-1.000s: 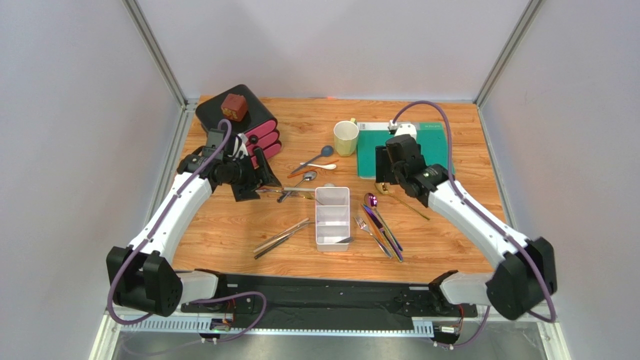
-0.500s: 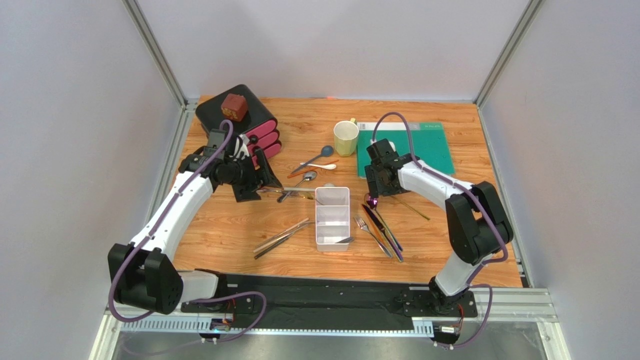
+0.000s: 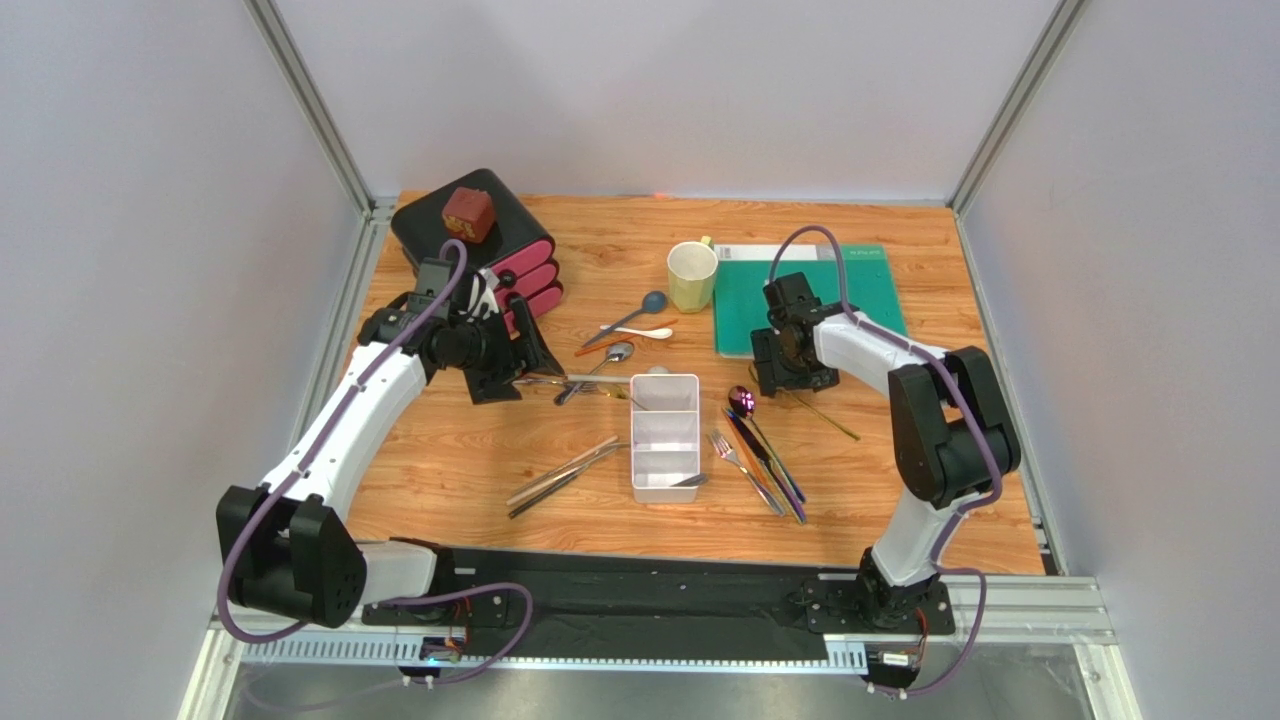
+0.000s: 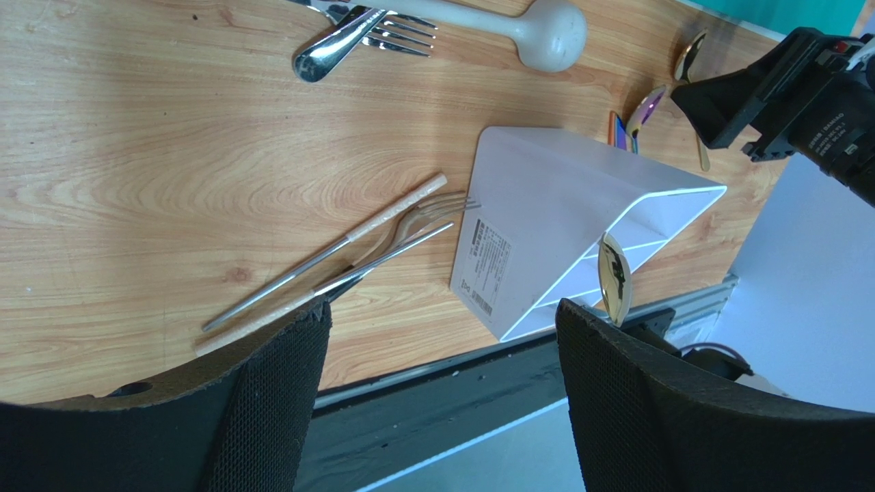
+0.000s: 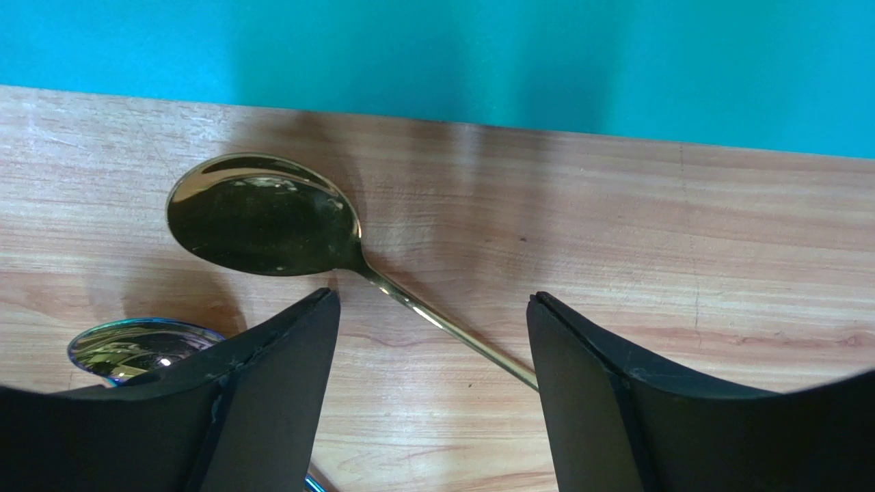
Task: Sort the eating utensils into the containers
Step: Pick up the spoon from the center of the board.
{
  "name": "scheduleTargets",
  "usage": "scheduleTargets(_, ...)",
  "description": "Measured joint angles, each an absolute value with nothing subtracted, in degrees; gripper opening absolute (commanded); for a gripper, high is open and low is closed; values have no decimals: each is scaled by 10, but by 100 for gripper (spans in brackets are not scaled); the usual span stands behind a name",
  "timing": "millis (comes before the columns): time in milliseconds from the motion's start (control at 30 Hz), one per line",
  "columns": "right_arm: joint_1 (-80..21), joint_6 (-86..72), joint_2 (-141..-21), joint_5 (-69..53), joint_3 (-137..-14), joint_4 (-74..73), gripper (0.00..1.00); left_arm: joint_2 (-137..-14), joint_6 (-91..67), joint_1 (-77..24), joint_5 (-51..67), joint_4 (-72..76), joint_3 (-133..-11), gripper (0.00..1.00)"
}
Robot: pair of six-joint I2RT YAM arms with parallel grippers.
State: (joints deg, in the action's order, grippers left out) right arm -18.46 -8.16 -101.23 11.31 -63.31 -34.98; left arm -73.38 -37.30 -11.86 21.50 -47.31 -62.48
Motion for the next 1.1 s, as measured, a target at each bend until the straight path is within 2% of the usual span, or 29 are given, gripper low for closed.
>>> scheduleTargets(300, -169, -65, -1025, 66, -642, -340, 40, -746, -371, -119, 214, -473, -625, 86)
scheduleTargets(333, -169, -64, -1025, 61, -642, -338, 31, -747, -371, -118, 213, -473, -625, 86)
scheduleTargets(400, -169, -63, -1025, 52, -641, -336, 22, -748, -371, -117, 213, -473, -625, 86)
scheduleTargets(433, -169, -62, -1025, 49, -641, -336, 12, -748, -371, -117, 213, -473, -625, 86)
scheduleTargets(467, -169, -61, -1025, 48, -640, -336, 6, -748, -371, -116, 213, -473, -625, 86)
scheduleTargets(533, -168, -62, -1023, 42, -640, -338, 0, -748, -371, -115, 213, -473, -625, 86)
scheduleTargets(833, -171, -88, -997, 22, -620, -388, 0, -760, -371, -114, 213, -473, -625, 86)
scheduleTargets(1100, -204, -90, -908, 28, -621, -452, 0, -768, -370, -114, 215, -473, -625, 86)
